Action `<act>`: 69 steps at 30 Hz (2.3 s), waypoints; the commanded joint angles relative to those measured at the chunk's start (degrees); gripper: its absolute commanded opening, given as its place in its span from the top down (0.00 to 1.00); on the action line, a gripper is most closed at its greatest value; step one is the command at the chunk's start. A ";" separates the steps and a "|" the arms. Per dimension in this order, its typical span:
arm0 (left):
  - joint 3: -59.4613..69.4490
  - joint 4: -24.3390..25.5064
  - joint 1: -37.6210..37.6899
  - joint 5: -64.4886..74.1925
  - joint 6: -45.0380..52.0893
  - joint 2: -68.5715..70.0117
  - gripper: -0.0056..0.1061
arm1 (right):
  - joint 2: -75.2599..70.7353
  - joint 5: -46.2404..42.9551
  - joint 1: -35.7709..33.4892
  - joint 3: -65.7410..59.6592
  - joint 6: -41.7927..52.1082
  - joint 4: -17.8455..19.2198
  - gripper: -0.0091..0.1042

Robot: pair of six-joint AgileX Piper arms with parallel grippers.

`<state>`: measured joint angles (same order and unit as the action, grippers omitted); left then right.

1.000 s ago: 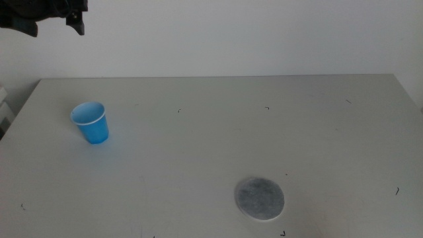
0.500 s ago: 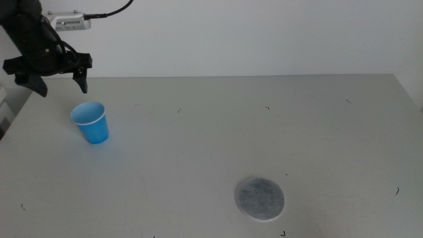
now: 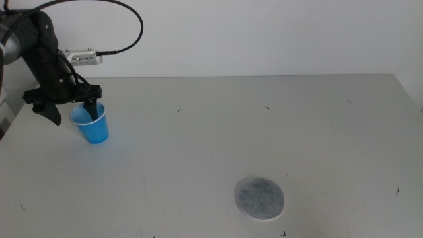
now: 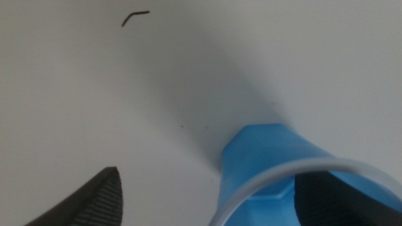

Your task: Place an empty cup on a cup mat.

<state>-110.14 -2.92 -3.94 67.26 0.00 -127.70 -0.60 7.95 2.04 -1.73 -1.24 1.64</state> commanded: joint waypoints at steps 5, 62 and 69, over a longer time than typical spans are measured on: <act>-1.75 -1.74 -0.03 -0.88 0.32 2.31 0.29 | -1.48 -4.17 -0.23 0.48 0.29 0.79 0.09; 17.38 -4.29 45.97 -10.03 -21.10 18.01 0.95 | -1.48 -4.17 -0.23 0.48 0.29 0.79 0.09; 13.98 -4.46 47.97 -12.10 -21.10 12.38 0.95 | -1.48 -4.17 -0.23 0.48 0.29 0.79 0.09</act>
<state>-93.98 -6.69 43.79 57.22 -20.47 -117.65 -0.60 7.95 2.04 -1.73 -1.24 1.64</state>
